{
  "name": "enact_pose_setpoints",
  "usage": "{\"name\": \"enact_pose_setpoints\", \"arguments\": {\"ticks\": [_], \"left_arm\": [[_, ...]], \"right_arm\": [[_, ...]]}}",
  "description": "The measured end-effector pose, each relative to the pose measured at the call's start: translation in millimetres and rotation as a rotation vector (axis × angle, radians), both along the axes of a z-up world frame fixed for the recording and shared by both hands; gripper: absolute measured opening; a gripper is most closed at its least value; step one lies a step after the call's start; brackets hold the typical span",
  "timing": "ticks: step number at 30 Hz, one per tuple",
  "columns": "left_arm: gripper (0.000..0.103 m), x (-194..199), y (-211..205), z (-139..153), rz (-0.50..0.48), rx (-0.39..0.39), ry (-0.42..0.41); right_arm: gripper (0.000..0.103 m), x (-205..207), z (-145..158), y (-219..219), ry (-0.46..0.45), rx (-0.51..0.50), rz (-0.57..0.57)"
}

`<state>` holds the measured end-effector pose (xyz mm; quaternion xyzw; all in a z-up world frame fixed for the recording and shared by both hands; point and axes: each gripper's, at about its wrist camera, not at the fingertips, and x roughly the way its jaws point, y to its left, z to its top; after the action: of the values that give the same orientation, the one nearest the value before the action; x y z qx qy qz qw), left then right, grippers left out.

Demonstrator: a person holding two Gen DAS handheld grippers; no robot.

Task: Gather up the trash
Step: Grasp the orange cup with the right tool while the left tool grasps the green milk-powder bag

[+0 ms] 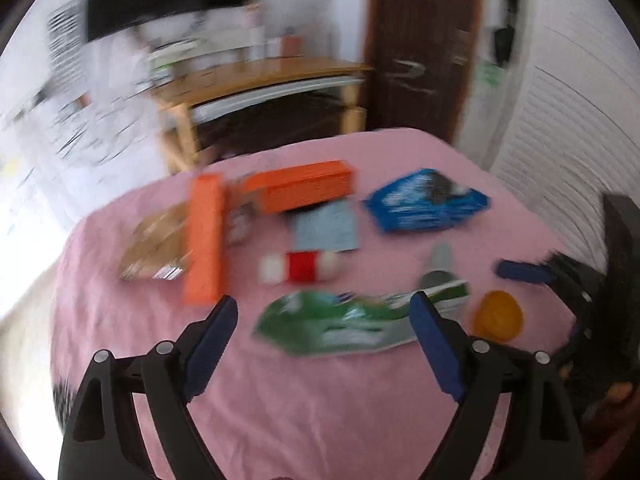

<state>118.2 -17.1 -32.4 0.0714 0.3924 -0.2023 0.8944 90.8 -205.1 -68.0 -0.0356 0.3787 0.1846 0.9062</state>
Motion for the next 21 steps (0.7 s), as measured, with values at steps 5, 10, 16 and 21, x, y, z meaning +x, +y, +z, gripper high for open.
{"name": "enact_pose_setpoints", "arguments": {"ticks": [5,10,16,21], "left_arm": [[0.083,9.1,-23.6,-4.7,-0.199,0.088,0.020],[0.083,10.0,-32.5,-11.7,-0.282,0.168,0.032],[0.082,10.5,-32.1,-23.1,-0.283,0.216,0.033],[0.061,2.5,-26.0,-22.5,-0.228,0.217,0.005]], "right_arm": [[0.069,1.4,1.0,-2.4,-0.013,-0.022,-0.006],[0.057,0.6,1.3,-0.4,-0.027,-0.049,0.003],[0.041,1.5,2.2,-4.7,-0.029,-0.047,-0.004],[0.040,4.0,1.8,-10.4,-0.023,-0.029,-0.001]]}}
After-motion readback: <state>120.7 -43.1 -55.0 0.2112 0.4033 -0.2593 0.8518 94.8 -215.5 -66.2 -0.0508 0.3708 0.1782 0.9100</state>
